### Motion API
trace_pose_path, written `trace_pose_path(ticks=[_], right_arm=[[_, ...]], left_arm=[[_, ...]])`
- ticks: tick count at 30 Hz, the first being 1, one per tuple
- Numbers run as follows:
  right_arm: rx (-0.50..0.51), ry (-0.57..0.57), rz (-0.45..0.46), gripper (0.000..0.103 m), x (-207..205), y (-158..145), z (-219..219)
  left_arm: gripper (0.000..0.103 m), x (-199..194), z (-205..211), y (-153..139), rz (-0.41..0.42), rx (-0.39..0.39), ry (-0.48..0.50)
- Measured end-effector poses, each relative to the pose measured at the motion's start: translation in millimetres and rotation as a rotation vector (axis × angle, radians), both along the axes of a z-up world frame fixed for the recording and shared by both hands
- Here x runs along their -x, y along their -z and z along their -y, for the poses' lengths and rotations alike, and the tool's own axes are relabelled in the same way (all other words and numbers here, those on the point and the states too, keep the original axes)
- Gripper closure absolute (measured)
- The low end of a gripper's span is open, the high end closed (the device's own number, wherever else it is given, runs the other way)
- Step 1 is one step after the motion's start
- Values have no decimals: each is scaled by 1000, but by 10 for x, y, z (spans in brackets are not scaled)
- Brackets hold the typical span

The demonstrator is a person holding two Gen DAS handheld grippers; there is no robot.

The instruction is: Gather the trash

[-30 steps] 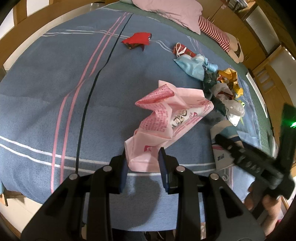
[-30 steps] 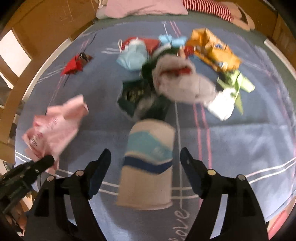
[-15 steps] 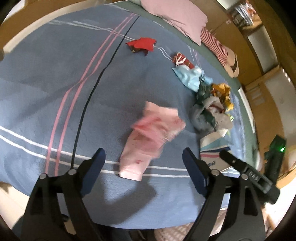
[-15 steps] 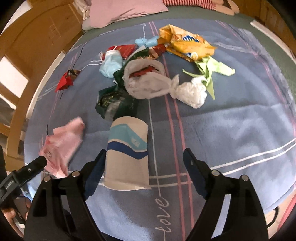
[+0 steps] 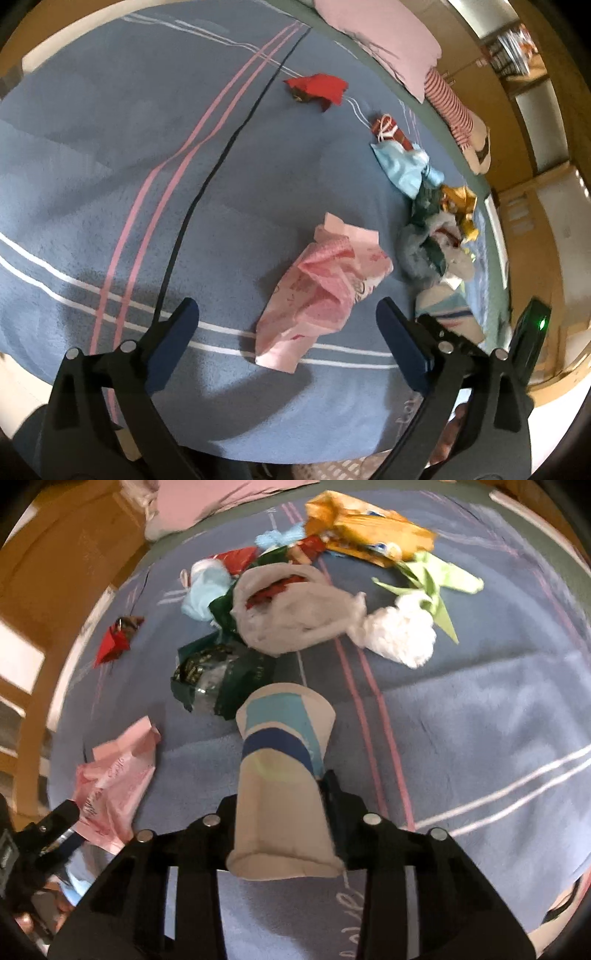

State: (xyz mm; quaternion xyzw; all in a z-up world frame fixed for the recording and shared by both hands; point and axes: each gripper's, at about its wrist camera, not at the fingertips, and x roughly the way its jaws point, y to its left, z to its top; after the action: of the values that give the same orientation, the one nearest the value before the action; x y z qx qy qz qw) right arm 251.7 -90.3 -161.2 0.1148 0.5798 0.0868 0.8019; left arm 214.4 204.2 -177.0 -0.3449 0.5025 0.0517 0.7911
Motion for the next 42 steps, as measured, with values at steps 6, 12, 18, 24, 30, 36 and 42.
trace_pose_path(ticks=[6, 12, 18, 24, 30, 36, 42], right_arm=[[-22, 79, 30, 18, 30, -152, 417], [117, 75, 92, 15, 23, -366, 525], [199, -72, 22, 11, -124, -156, 322], [113, -19, -79, 11, -243, 151, 391], [111, -14, -66, 11, -258, 135, 356], [106, -7, -31, 22, -194, 140, 390], [165, -44, -2, 29, -70, 90, 244]], left_arm=[[6, -17, 32, 14, -5, 3, 7], [6, -49, 125, 6, -2, -9, 46], [6, -59, 175, -3, -3, -27, 81], [6, -137, 395, 26, -19, -122, 178], [7, -373, 628, 38, -4, -417, 276], [42, -442, 672, 166, -47, -420, 329], [69, -431, 617, 133, -34, -410, 303]])
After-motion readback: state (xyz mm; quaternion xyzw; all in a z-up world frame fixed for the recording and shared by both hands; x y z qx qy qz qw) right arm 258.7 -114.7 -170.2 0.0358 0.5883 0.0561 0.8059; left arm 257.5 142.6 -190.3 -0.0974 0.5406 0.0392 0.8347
